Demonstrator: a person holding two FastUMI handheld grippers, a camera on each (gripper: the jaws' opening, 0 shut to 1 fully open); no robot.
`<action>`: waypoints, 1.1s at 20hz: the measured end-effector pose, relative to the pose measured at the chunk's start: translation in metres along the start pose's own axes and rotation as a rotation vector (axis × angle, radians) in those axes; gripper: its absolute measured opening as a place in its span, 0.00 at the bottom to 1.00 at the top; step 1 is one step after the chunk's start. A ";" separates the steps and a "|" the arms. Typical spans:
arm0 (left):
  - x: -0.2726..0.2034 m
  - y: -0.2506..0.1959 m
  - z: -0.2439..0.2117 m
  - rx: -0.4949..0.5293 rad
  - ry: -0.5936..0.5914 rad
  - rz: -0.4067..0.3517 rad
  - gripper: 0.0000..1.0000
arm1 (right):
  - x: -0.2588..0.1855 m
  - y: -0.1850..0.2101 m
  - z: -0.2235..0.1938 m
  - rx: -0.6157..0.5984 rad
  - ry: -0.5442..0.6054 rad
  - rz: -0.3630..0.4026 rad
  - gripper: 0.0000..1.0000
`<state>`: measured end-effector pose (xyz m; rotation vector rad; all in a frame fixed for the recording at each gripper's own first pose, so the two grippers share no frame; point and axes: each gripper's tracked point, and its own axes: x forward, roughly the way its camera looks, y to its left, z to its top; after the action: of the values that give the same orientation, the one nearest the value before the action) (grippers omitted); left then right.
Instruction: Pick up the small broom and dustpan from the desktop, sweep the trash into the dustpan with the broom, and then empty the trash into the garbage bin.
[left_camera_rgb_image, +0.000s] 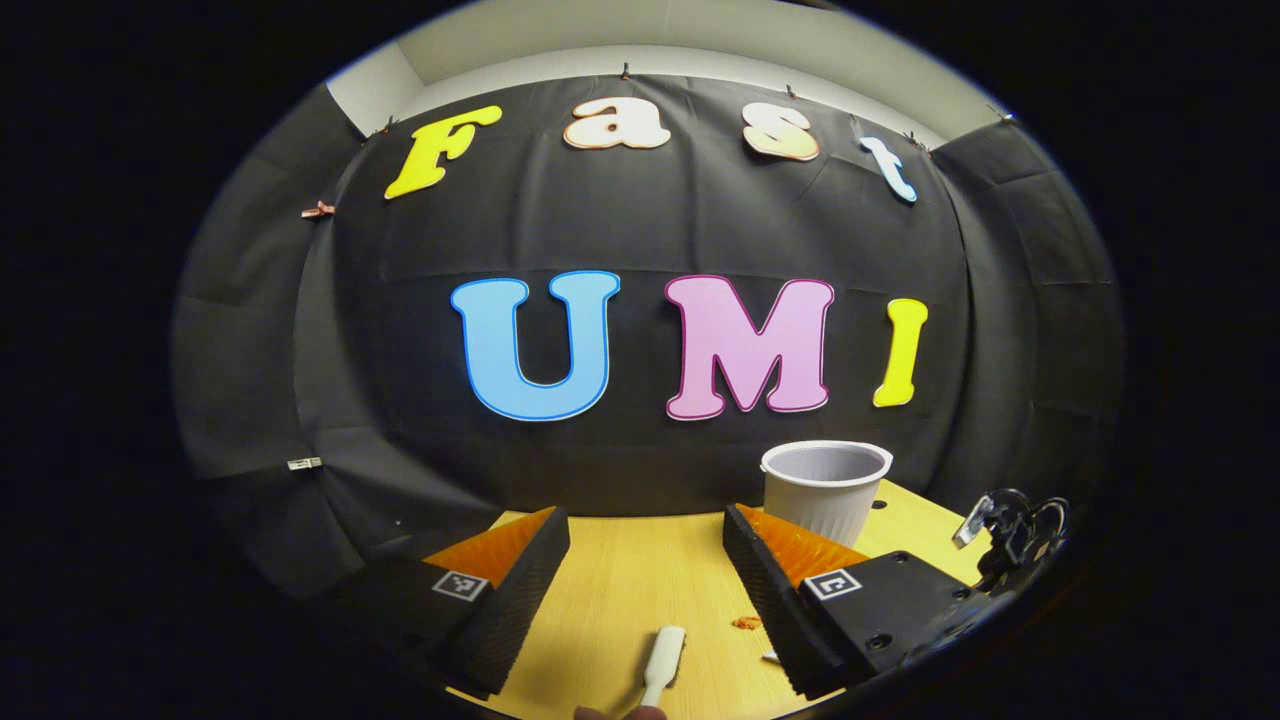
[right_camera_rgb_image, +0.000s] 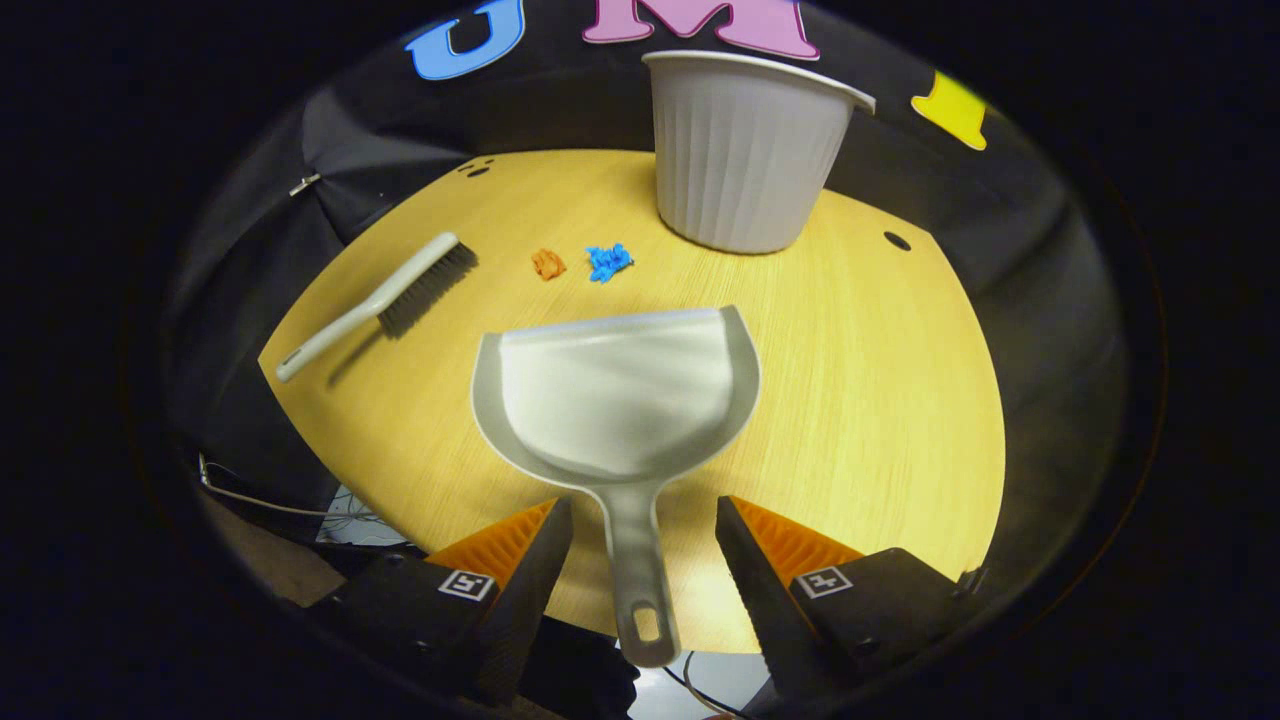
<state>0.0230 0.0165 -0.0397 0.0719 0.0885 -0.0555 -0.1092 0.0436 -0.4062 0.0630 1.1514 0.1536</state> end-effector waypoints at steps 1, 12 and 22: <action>-0.001 0.001 -0.002 0.001 0.001 0.002 0.99 | 0.008 0.001 -0.005 -0.010 0.026 0.003 0.92; -0.006 0.008 -0.015 -0.007 0.036 0.037 0.99 | 0.052 0.007 -0.004 -0.041 0.144 0.012 0.60; 0.004 0.009 -0.080 -0.057 0.234 0.001 0.99 | 0.053 0.005 0.001 -0.066 0.120 0.038 0.37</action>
<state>0.0207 0.0307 -0.1190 0.0207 0.3239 -0.0435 -0.0879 0.0565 -0.4528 0.0175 1.2644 0.2313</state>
